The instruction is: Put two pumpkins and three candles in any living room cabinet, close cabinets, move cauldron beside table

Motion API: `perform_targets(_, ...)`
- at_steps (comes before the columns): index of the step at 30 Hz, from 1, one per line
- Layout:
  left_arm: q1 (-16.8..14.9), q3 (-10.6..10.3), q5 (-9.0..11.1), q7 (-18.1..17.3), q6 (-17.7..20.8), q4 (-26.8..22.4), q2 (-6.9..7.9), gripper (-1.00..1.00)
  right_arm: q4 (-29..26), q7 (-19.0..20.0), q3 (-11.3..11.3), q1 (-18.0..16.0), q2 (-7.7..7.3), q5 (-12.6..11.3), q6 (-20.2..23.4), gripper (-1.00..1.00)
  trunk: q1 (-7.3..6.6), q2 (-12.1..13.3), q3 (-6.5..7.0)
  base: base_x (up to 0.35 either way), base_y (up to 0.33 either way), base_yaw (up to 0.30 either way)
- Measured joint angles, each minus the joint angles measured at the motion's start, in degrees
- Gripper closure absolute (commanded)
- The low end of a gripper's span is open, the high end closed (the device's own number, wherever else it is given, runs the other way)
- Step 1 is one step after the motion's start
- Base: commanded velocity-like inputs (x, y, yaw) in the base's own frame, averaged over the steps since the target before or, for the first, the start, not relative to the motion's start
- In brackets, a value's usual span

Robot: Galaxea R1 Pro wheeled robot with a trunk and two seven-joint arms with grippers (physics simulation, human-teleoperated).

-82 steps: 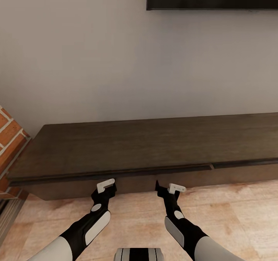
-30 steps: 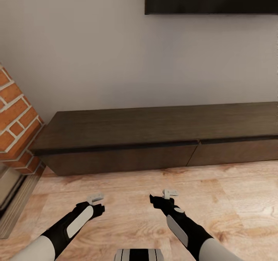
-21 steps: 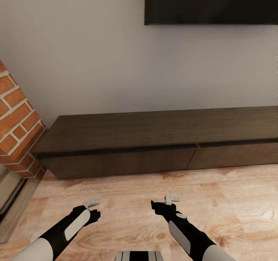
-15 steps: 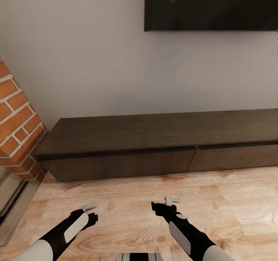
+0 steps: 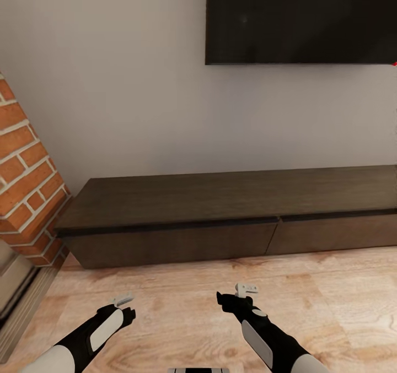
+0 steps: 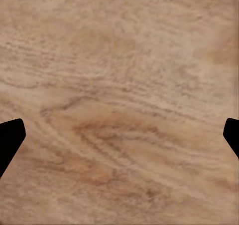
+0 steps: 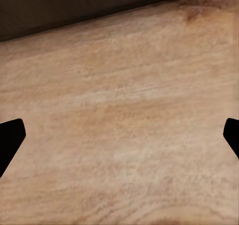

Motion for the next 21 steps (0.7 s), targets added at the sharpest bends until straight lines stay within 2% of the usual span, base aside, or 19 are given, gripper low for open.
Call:
perform_targets(6,0.0,0.0,0.0,0.0,-0.1,0.3,-0.01,-1.00,0.0,0.0,-0.1,0.3,0.00,-0.1,0.0,-1.00,-0.15,0.1,1.33,0.000,0.000,0.001)
perform_targets(13,0.0,0.0,0.1,0.0,-0.1,1.1,-0.07,-1.00,0.0,-0.1,-0.1,0.3,0.00,-0.1,0.1,-1.00,-1.68,2.9,2.30,-0.016,0.000,0.062)
perform_targets(21,0.0,0.0,1.0,0.0,-0.2,1.4,-0.04,-1.00,0.0,0.0,-0.1,0.3,0.04,-0.1,2.4,-1.00,-3.41,6.1,3.08,-0.226,0.000,0.092)
